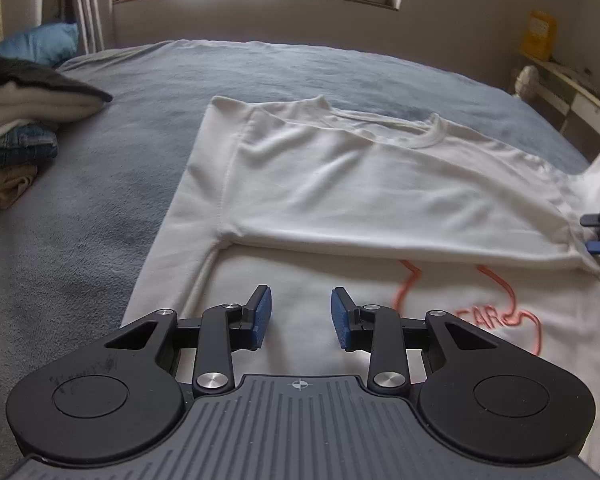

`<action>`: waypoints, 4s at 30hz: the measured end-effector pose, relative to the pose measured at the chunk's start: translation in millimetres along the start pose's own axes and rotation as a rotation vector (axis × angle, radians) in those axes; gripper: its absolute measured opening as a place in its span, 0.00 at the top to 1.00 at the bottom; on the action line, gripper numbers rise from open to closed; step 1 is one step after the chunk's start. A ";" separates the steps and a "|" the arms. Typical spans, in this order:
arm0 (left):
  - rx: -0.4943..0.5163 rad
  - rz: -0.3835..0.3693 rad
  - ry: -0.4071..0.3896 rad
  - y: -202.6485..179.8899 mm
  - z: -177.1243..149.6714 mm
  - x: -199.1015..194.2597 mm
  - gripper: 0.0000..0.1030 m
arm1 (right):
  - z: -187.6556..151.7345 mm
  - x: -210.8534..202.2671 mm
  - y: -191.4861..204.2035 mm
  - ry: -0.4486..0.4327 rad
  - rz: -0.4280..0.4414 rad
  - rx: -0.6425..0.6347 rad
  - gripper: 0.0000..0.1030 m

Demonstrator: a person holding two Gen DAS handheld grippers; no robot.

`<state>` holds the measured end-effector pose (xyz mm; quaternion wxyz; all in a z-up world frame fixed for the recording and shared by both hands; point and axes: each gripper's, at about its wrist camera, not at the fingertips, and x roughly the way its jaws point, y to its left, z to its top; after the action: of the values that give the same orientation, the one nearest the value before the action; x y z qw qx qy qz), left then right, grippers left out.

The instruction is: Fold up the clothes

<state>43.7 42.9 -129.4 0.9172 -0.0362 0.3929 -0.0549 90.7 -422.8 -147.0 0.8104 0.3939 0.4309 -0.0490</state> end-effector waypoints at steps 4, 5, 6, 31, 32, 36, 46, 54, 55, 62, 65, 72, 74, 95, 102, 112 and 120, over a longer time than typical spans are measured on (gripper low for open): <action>-0.016 -0.003 -0.011 4.7 2.0 7.6 0.68 | 6.0 7.3 9.7 0.016 -0.029 -0.048 0.60; -0.019 -0.007 -0.015 5.5 2.7 9.3 0.68 | 7.5 9.1 12.2 0.020 -0.036 -0.060 0.59; -0.023 -0.009 -0.020 6.1 3.5 10.7 0.68 | 9.0 11.0 14.6 0.024 -0.043 -0.072 0.59; 0.041 -0.088 -0.105 -14.1 18.7 44.7 0.68 | 23.3 14.3 48.5 -0.003 -0.109 -0.323 0.96; 0.039 -0.088 -0.106 -14.2 20.5 45.4 0.68 | 26.6 13.8 51.8 -0.013 -0.108 -0.331 0.96; 0.036 -0.084 -0.109 -16.3 27.7 49.3 0.68 | 39.4 12.4 67.9 -0.056 -0.100 -0.367 0.96; 0.054 -0.069 -0.101 -24.6 29.2 61.2 0.68 | 53.9 40.8 79.0 -0.062 -0.159 -0.444 0.95; 0.004 -0.082 -0.100 -13.0 31.6 53.4 0.68 | 42.6 10.8 45.2 -0.057 -0.078 -0.294 0.62; -0.010 -0.084 -0.099 -10.5 32.1 52.4 0.68 | 38.0 4.7 45.2 -0.054 -0.071 -0.306 0.61; -0.058 -0.066 -0.104 -1.9 32.2 45.8 0.68 | 10.6 16.1 49.5 0.057 -0.085 -0.387 0.60; -0.075 -0.044 -0.108 4.1 31.8 41.4 0.68 | 6.4 22.6 52.5 0.037 -0.107 -0.420 0.73; -0.119 -0.019 -0.121 20.8 29.9 34.3 0.68 | 1.8 -14.6 56.3 0.010 -0.076 -0.413 0.96; -0.126 -0.019 -0.117 22.8 29.2 36.2 0.68 | -5.6 -15.9 49.6 0.038 -0.101 -0.405 0.96; -0.194 0.041 -0.131 57.4 25.9 39.9 0.68 | -33.4 97.4 197.8 0.104 -0.043 -0.996 0.59; -0.217 0.037 -0.149 63.4 23.7 43.0 0.67 | -63.9 136.0 222.9 0.181 -0.064 -1.216 0.64; -0.246 0.044 -0.177 67.9 23.0 44.4 0.67 | -50.0 149.5 221.3 0.059 -0.140 -1.163 0.97; -0.298 0.062 -0.156 85.0 31.9 50.4 0.67 | -15.6 117.3 199.2 -0.003 -0.097 -0.873 0.95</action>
<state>107.5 121.4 -152.8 0.9306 -0.1640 0.3253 0.0353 237.0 -245.3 -119.7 0.8982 -0.0061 0.4281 0.0991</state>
